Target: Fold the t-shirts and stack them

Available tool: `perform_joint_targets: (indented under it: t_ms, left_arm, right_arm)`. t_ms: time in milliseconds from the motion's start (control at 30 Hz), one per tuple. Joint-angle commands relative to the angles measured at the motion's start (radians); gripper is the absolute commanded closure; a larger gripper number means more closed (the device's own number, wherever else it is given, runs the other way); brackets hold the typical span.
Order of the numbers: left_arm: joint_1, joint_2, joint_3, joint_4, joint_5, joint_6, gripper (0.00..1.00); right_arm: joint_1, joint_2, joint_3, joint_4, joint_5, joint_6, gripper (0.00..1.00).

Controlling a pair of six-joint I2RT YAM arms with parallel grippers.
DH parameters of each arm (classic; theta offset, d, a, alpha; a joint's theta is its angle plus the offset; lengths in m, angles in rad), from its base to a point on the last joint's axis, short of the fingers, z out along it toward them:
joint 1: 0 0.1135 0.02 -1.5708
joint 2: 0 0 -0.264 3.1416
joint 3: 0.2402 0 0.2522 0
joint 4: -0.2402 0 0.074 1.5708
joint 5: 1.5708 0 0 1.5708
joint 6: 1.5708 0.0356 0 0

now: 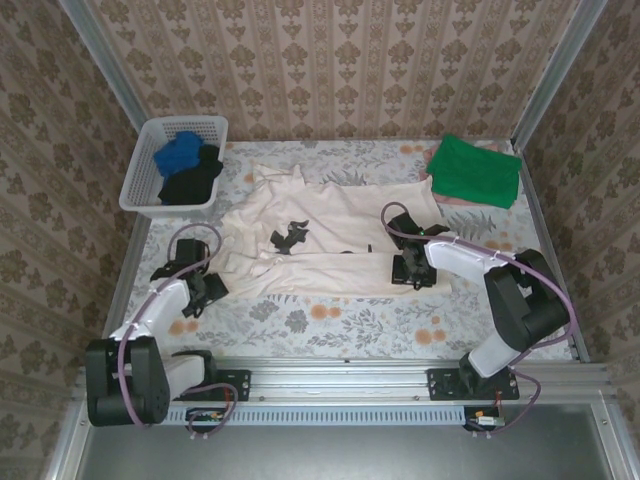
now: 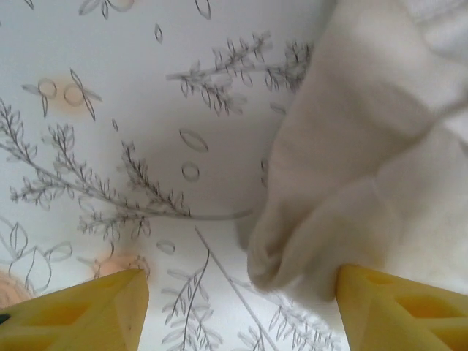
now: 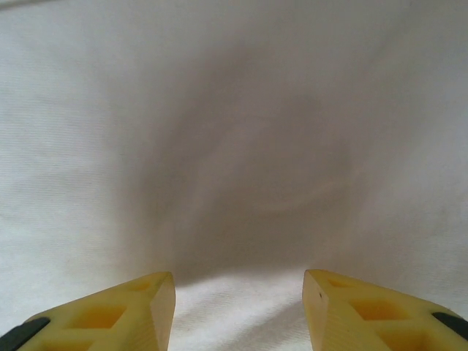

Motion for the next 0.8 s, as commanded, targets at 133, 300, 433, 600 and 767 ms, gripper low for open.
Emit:
perform_joint_targets:
  t_ms: [133, 300, 433, 600, 767]
  left_arm:
    - [0.033, 0.088, 0.045, 0.153, 0.092, 0.035, 0.40]
    - [0.050, 0.113, 0.050, 0.153, 0.175, 0.071, 0.90]
    - [0.075, -0.069, 0.022, 0.063, 0.163, 0.032, 1.00]
    - [0.113, -0.306, 0.013, -0.078, 0.088, -0.010, 1.00]
    - [0.150, -0.332, -0.021, -0.088, 0.125, -0.049, 1.00]
  right_arm:
    - [-0.030, 0.004, -0.035, 0.028, -0.058, 0.047, 0.49]
    - [-0.056, 0.012, -0.033, 0.010, -0.071, 0.041, 0.49]
    - [-0.096, 0.007, -0.039, -0.012, -0.077, 0.034, 0.49]
    - [-0.114, 0.035, -0.018, -0.044, -0.100, 0.021, 0.50]
    - [-0.120, 0.033, 0.004, -0.081, -0.089, -0.004, 0.50]
